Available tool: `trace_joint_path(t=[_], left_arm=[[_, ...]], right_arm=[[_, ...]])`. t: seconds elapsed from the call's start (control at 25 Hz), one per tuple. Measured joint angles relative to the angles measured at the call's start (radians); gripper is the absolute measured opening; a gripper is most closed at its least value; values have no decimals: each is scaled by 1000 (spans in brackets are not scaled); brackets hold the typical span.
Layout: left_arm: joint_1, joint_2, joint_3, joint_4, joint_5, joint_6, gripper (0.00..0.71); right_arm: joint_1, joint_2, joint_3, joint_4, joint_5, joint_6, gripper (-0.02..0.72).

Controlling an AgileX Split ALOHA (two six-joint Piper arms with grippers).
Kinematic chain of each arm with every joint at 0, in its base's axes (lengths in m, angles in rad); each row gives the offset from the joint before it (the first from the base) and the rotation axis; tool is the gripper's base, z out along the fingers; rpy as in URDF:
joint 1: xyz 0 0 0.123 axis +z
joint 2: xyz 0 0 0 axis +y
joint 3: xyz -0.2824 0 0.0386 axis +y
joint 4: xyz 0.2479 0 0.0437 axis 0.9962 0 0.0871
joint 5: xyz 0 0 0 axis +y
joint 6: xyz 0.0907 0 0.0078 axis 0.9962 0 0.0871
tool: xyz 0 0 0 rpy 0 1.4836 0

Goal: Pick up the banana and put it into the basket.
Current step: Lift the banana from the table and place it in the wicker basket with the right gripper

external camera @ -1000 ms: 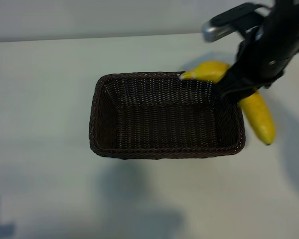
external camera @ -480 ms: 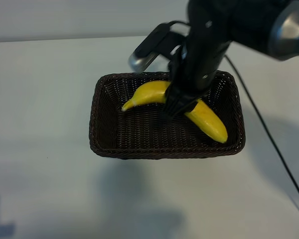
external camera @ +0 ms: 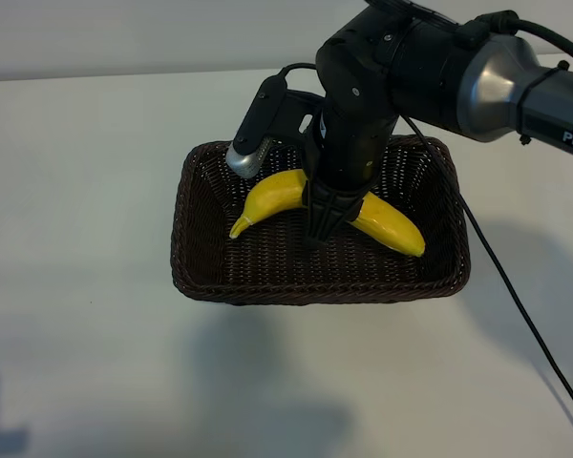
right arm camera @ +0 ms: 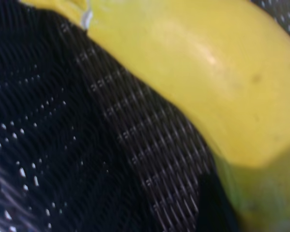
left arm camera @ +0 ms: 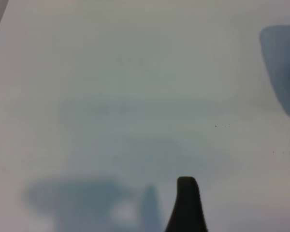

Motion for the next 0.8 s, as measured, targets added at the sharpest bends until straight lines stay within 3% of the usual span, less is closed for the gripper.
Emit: trace_joint_path(t=[0.36,0.8], left_arm=[[0,0,0,0,0,1,587],[0,0,0,0,0,2,587]], right_arm=[[0,13,0,-1,-111,17,418],[0,13,0,-1,-125,24,418]])
